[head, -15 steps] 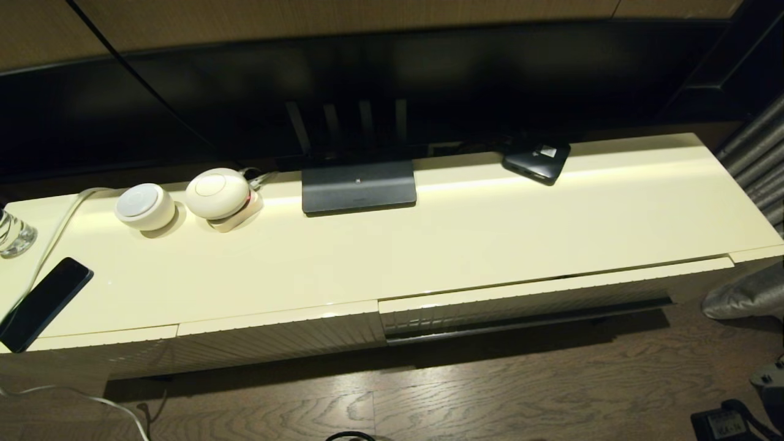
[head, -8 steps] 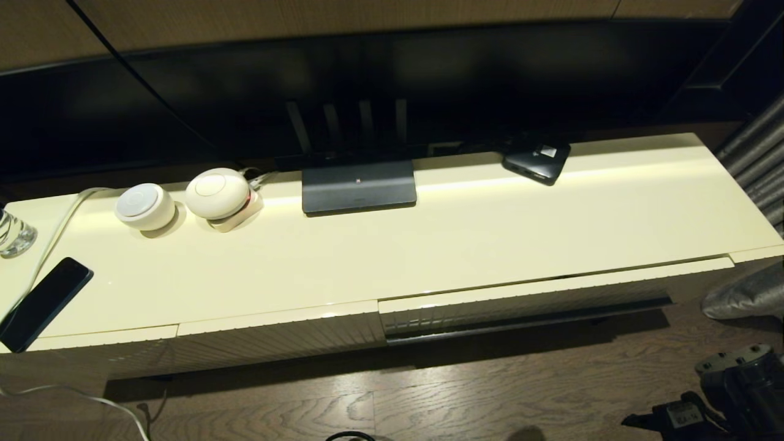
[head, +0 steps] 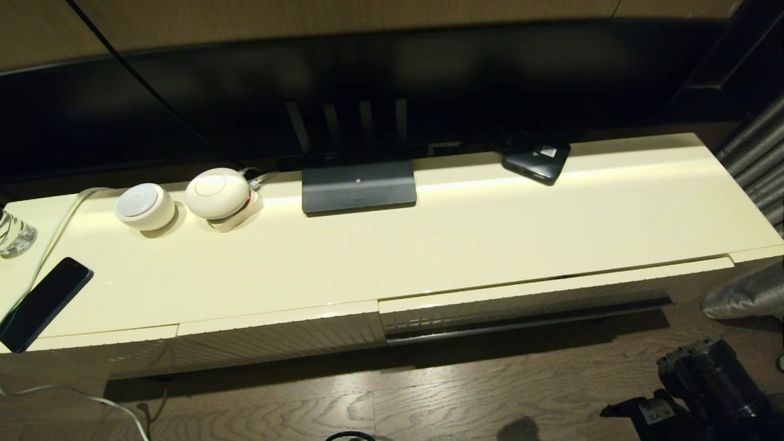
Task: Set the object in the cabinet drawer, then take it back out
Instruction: Open the drawer
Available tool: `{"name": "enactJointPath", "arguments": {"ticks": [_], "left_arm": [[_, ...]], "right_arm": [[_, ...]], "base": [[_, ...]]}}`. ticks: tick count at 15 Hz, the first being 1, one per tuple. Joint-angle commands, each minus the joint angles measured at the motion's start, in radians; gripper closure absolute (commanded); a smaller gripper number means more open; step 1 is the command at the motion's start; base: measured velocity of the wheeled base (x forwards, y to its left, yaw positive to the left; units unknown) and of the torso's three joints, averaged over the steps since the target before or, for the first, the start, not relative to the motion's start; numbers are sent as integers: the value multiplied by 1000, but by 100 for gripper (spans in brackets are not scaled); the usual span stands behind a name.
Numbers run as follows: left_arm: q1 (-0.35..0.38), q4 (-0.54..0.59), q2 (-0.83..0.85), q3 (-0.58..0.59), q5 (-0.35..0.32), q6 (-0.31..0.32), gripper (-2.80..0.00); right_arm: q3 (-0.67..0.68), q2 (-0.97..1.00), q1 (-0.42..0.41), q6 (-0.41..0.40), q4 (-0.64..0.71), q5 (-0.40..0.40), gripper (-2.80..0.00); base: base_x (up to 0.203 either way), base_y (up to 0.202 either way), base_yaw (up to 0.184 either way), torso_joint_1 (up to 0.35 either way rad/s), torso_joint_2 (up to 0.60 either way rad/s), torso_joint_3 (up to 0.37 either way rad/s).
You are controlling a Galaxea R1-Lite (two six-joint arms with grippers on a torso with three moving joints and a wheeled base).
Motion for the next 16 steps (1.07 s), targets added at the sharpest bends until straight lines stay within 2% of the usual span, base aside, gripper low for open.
{"name": "enactJointPath", "arguments": {"ticks": [1,9,16], "left_arm": [[0,1,1,3,0,0,0],[0,-1,1,3,0,0,0],[0,1,1,3,0,0,0]], "right_arm": [[-11,104,-2,-9,-68,-2,-280],[-88,259,-38,-11,-269,-3,-280],[-142,355,-81,-11,-383,-3,-280]], "base": [[0,0,0,0,0,0],[0,0,0,0,0,0],[0,0,0,0,0,0]]}}
